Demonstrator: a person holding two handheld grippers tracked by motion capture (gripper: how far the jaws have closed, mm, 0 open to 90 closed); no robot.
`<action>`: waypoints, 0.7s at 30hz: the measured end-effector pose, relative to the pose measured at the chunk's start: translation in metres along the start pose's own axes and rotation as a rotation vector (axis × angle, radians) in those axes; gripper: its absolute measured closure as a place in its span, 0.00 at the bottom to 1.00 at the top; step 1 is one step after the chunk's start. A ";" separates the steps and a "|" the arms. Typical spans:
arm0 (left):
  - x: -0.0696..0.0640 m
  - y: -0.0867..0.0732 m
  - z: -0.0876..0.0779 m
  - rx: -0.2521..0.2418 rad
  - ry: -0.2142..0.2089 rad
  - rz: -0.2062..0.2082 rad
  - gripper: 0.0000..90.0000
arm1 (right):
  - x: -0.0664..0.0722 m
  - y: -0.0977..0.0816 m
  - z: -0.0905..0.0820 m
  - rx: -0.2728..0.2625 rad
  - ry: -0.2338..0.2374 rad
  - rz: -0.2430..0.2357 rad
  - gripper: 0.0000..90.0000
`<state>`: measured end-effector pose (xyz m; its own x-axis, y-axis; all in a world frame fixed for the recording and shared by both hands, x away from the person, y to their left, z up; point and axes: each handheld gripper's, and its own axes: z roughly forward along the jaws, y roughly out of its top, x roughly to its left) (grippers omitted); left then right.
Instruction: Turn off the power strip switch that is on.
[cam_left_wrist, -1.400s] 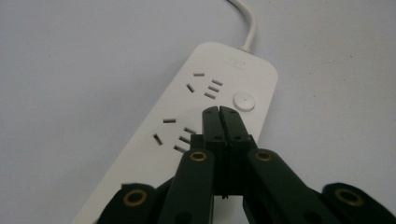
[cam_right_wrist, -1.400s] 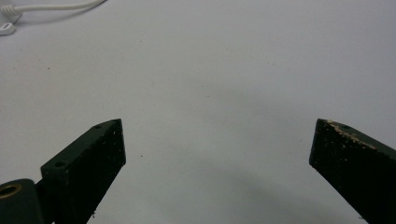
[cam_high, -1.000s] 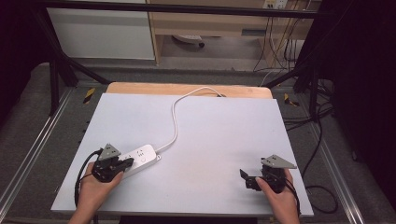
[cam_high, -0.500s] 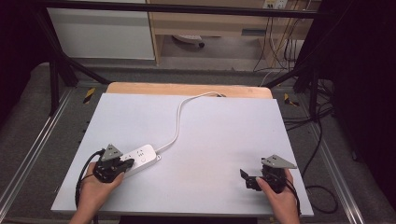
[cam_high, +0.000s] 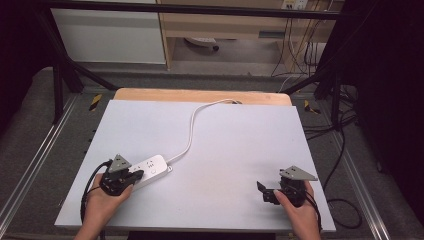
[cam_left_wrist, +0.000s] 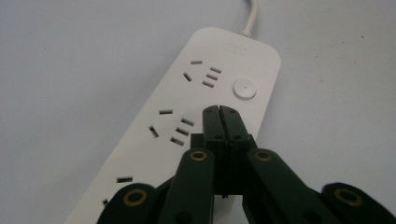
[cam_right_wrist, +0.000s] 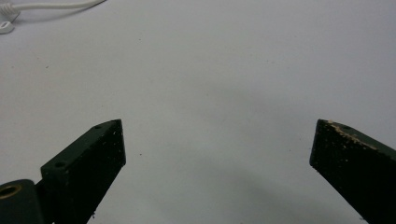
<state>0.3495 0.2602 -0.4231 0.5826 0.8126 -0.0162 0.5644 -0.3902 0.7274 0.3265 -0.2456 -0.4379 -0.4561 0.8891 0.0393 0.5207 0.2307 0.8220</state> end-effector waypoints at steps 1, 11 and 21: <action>0.000 0.000 0.000 0.001 -0.002 -0.002 1.00 | 0.000 0.000 0.000 0.000 0.000 0.001 0.05; 0.002 0.000 0.000 0.000 -0.012 -0.021 1.00 | 0.000 0.000 0.000 0.000 -0.002 0.008 0.05; 0.003 -0.001 0.000 0.000 -0.021 -0.037 1.00 | -0.001 -0.001 0.000 0.001 -0.004 0.010 0.05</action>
<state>0.3510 0.2630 -0.4240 0.5737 0.8171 -0.0573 0.5857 -0.3603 0.7260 0.3267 -0.2465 -0.4387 -0.4478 0.8930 0.0451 0.5262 0.2225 0.8208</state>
